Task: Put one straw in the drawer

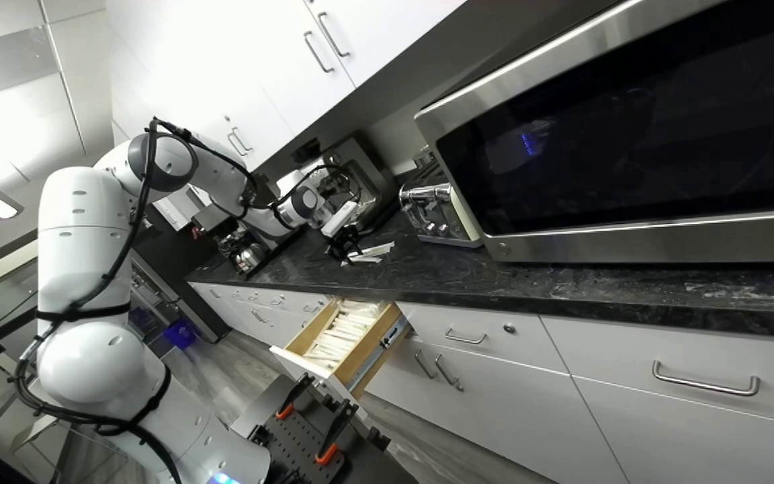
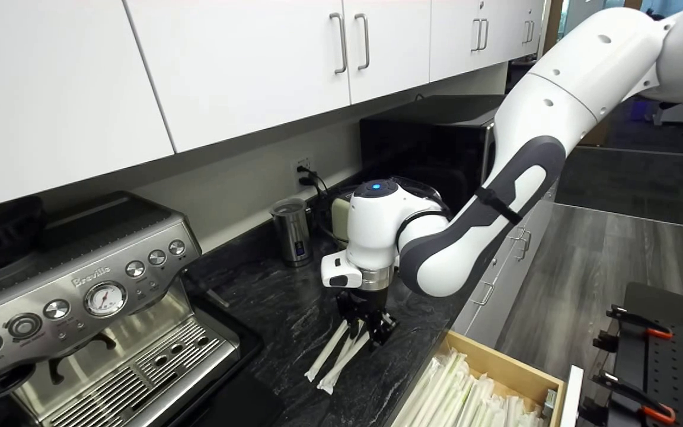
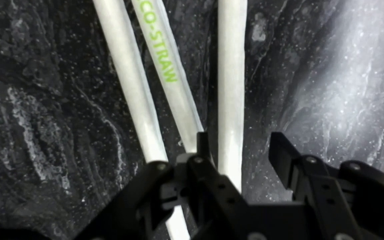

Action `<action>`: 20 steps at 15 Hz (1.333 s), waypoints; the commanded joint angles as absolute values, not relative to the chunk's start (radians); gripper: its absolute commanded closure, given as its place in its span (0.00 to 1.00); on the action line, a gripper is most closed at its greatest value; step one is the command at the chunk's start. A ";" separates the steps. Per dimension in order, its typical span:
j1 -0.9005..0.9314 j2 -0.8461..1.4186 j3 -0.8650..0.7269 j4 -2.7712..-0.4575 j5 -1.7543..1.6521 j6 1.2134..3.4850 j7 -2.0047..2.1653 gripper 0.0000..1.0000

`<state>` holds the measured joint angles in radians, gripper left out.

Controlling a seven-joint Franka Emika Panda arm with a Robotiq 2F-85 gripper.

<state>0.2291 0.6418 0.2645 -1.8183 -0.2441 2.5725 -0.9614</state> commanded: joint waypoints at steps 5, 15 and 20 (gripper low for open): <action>0.219 0.684 0.273 -1.762 -0.253 2.564 -0.975 0.84; 0.221 0.553 0.284 -1.871 -0.250 2.577 -0.938 1.00; 0.218 0.326 0.317 -2.122 -0.229 2.571 -0.910 1.00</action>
<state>0.2306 0.5000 0.2924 -1.9286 -0.2451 2.5724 -0.9404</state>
